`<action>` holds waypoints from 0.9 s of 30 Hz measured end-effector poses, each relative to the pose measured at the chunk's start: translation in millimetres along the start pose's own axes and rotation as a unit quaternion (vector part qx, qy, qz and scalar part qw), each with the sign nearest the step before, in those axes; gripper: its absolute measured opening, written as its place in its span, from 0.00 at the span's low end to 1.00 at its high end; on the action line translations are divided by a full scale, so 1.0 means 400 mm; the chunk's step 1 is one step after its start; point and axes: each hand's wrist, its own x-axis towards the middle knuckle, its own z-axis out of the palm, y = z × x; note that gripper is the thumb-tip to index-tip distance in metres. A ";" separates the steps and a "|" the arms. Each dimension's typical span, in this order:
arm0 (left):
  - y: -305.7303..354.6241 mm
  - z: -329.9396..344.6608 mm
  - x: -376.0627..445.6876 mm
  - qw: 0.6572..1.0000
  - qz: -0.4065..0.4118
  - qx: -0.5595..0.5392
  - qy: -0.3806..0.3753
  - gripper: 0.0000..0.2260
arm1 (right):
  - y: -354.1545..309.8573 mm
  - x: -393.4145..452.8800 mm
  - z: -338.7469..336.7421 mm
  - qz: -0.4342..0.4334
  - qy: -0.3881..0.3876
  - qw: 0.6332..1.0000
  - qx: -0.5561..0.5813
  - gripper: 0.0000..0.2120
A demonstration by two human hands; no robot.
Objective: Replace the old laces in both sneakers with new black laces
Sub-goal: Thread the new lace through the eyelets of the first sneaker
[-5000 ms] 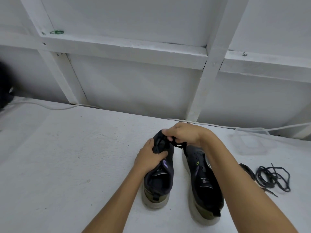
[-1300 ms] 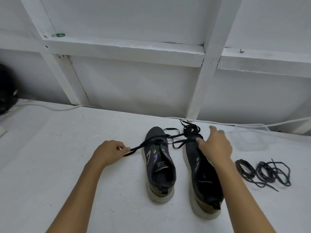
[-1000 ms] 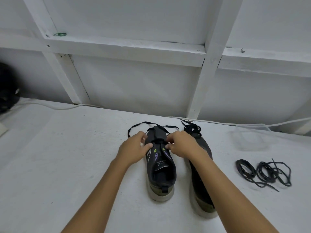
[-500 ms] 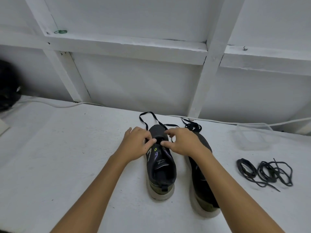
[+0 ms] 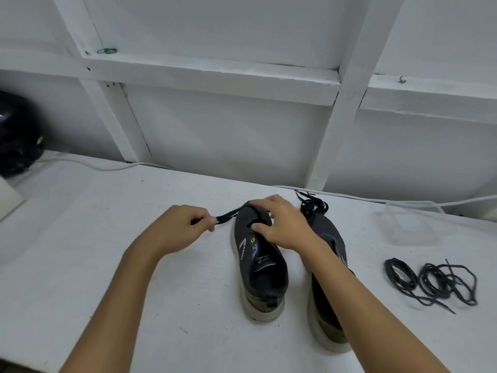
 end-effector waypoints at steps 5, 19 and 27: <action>0.036 0.024 0.007 1.000 0.027 -0.008 0.003 0.13 | -0.055 0.020 0.000 -0.055 0.016 0.998 -0.018 0.07; 0.038 0.017 -0.005 0.998 0.033 -0.042 0.018 0.12 | -0.061 0.032 -0.040 0.069 0.089 0.993 -0.039 0.08; 0.055 0.029 0.001 0.998 0.049 -0.028 0.004 0.11 | -0.057 0.009 -0.049 -0.087 -0.043 0.995 -0.013 0.22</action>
